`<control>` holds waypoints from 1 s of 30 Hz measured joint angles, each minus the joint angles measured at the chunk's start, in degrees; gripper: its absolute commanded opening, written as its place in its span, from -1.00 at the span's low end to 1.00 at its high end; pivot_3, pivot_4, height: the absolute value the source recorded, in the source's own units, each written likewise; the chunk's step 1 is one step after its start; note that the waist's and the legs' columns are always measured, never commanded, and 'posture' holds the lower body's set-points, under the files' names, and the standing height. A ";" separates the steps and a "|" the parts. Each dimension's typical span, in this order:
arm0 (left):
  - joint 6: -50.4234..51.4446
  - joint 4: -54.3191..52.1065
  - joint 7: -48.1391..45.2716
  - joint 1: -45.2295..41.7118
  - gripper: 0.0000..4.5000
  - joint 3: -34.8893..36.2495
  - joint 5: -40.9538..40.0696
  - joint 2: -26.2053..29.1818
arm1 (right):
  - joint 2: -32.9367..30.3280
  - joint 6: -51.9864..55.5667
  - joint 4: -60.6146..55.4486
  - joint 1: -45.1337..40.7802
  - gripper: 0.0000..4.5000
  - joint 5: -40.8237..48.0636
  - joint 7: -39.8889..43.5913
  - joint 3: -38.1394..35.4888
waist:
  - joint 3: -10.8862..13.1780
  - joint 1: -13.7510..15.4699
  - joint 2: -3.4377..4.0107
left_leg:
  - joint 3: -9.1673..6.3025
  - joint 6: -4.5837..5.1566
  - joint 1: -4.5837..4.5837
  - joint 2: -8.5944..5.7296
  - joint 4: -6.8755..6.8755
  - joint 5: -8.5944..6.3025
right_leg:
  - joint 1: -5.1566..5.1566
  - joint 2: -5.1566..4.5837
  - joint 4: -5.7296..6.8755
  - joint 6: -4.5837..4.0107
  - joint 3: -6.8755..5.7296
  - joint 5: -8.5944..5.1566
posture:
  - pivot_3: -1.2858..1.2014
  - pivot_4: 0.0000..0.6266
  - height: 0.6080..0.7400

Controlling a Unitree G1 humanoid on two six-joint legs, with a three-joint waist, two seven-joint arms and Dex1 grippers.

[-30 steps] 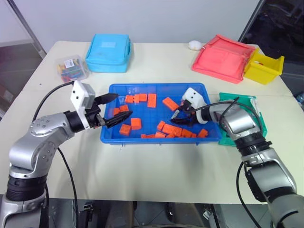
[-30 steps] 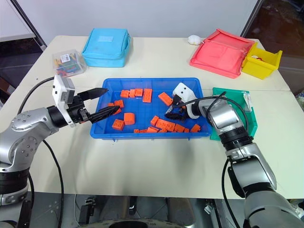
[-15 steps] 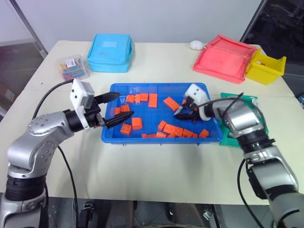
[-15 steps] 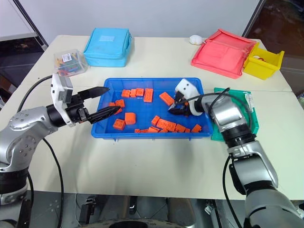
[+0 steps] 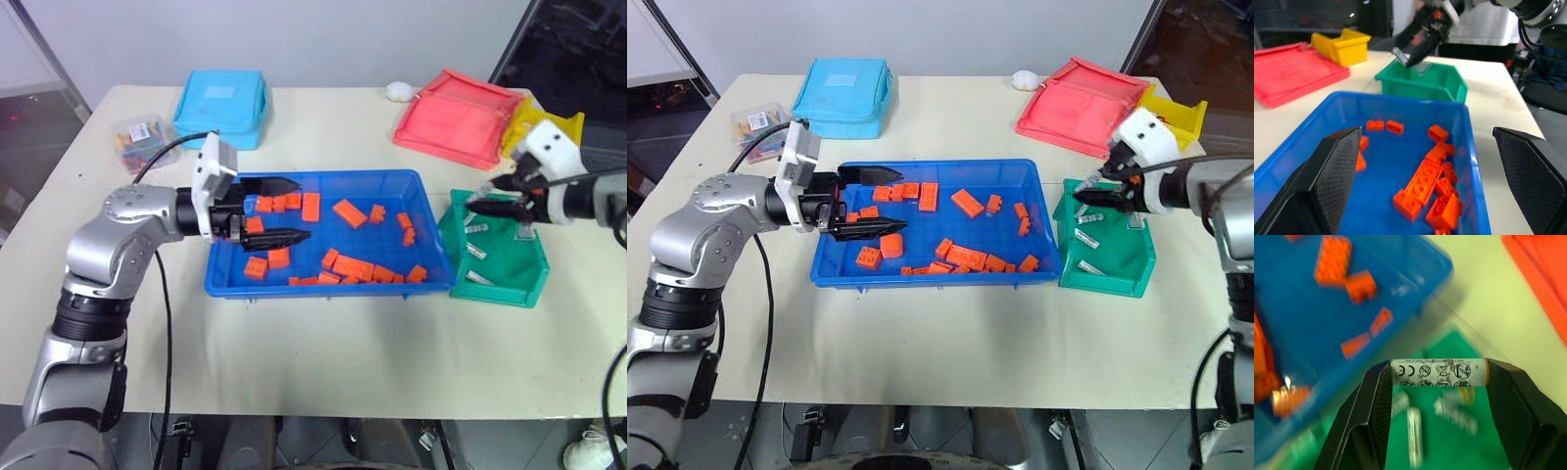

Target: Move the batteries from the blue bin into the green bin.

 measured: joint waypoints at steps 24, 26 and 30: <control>-7.92 10.29 10.41 -1.00 1.00 6.02 8.56 -2.31 | 1.48 -5.36 11.12 -0.08 0.97 7.31 -4.37 -10.04 | 0.00 -0.57 -0.01 | -0.05 0.00 -0.01 -0.01 0.09 0.00 | 0.03 -0.01 0.04 0.00 -0.01 0.00 | 0.03 -0.52 1.00; -7.36 10.92 12.34 -0.79 1.00 9.38 8.48 0.00 | 1.24 -8.36 15.63 0.60 0.97 7.17 -3.92 -11.53 | 0.00 -0.60 -0.01 | -0.03 0.02 -0.02 -0.01 0.07 -0.01 | 0.03 -0.03 0.03 0.00 0.00 0.00 | 0.03 -0.52 1.00; -5.94 10.33 15.67 3.16 1.00 15.76 8.33 4.06 | 1.04 -13.23 23.00 1.91 0.97 7.04 -3.58 -13.93 | 0.00 -0.83 0.00 | 0.01 0.01 0.01 -0.02 0.05 -0.01 | 0.03 -0.07 0.04 0.00 0.01 0.00 | 0.03 -0.52 1.00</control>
